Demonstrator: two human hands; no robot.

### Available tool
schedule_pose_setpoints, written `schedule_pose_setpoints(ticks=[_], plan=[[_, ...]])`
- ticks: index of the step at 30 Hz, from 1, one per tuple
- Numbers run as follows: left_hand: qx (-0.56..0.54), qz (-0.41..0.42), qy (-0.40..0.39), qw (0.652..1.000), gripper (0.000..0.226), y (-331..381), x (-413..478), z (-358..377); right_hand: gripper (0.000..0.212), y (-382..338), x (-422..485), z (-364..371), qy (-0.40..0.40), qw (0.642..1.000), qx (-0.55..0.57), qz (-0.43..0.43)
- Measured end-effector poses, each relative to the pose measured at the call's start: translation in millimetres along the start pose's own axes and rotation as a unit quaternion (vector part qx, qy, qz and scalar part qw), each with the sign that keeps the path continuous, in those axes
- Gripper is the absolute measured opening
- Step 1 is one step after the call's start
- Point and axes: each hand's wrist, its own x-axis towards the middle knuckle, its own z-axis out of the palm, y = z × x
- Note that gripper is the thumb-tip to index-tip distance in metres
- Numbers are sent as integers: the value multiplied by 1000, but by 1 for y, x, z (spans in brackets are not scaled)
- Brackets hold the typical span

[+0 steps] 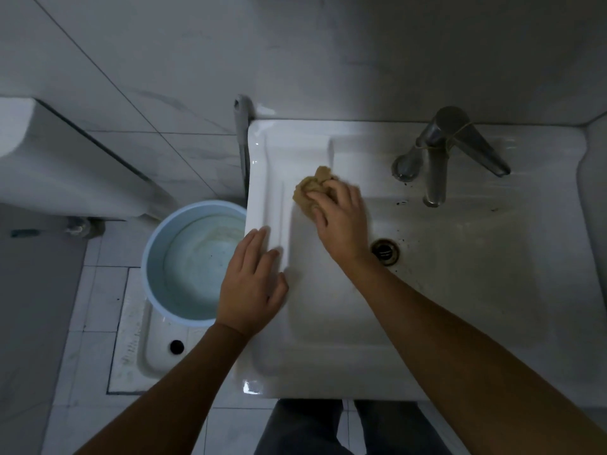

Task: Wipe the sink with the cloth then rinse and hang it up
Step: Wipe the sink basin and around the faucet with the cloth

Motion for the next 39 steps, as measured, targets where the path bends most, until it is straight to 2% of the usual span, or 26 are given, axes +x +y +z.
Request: schedule_pose_setpoints(ticks=[5, 8, 13, 17, 24, 29, 35, 39], plan=[[-8, 3, 10, 1000, 44, -1, 0, 2, 38, 6, 28, -6, 72, 989, 39, 126], [-11, 5, 14, 1000, 43, -2, 0, 2, 39, -18, 29, 8, 85, 984, 53, 147], [-2, 9, 12, 1000, 41, -2, 0, 2, 36, -49, 5, 28, 7, 997, 75, 31], [-3, 7, 10, 1000, 42, 0, 0, 0, 38, -17, 17, 4, -26, 998, -7, -64], [-12, 14, 22, 1000, 43, 1, 0, 0, 40, 61, 1, -48, 16, 995, -37, 96], [-10, 28, 37, 999, 43, -1, 0, 1, 39, 98, -21, -74, 47, 986, -79, 140], [-13, 27, 37, 999, 44, -1, 0, 2, 36, 82, -24, -61, 109, 956, -28, 272], [-11, 20, 30, 999, 44, -1, 0, 2, 38, 48, -13, -41, 127, 954, 5, 270]])
